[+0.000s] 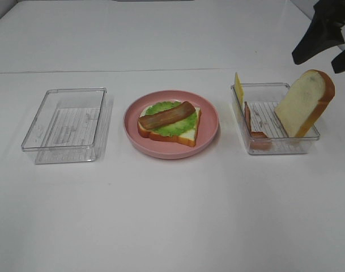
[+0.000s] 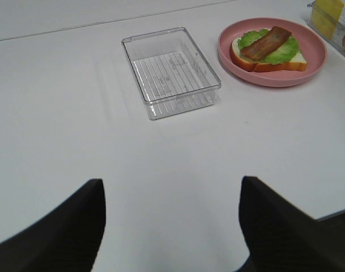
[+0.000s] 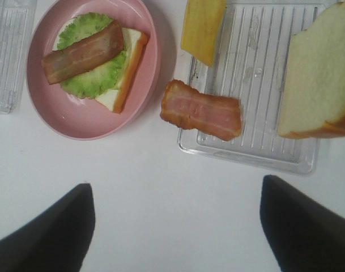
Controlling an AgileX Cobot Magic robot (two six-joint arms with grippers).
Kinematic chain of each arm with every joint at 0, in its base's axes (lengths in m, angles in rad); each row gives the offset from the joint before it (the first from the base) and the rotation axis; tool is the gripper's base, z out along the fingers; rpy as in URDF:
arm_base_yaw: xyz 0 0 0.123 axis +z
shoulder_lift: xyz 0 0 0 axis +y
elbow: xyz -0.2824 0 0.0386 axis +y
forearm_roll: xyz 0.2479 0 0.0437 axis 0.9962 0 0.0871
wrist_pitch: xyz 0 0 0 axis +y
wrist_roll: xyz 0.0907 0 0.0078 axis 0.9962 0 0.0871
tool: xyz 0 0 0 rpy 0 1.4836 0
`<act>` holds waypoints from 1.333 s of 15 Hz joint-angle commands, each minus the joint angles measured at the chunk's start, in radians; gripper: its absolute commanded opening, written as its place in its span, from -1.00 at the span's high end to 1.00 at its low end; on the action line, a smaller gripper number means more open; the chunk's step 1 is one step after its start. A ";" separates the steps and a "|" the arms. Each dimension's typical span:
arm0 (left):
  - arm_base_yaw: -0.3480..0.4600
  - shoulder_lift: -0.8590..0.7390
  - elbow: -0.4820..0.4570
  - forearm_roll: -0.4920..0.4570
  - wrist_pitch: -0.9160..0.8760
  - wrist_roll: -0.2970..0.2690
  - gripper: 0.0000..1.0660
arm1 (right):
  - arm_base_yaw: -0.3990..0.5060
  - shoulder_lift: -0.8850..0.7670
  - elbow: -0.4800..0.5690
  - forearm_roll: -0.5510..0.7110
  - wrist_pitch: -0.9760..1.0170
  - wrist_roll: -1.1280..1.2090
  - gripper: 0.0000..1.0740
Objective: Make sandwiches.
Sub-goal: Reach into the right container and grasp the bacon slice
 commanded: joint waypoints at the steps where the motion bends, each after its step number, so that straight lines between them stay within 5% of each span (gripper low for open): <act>1: -0.001 -0.023 0.002 -0.007 -0.010 0.001 -0.22 | 0.056 0.068 -0.049 -0.033 0.011 0.007 -0.41; 3: -0.001 -0.023 0.002 -0.007 -0.010 0.001 -0.22 | 0.133 0.168 -0.111 -0.101 0.017 0.114 -0.41; 7: -0.001 -0.023 0.002 -0.007 -0.010 0.001 -0.22 | 0.168 0.305 -0.204 -0.090 0.025 0.133 -0.22; 13: -0.001 -0.023 0.002 -0.007 -0.010 0.001 -0.22 | 0.195 0.455 -0.263 -0.107 0.023 0.164 -0.21; 18: -0.001 -0.023 0.002 -0.007 -0.010 0.001 -0.22 | 0.195 0.518 -0.263 -0.102 -0.035 0.163 0.11; 20: -0.001 -0.023 0.002 -0.007 -0.010 0.001 -0.22 | 0.195 0.518 -0.263 -0.102 -0.038 0.163 0.44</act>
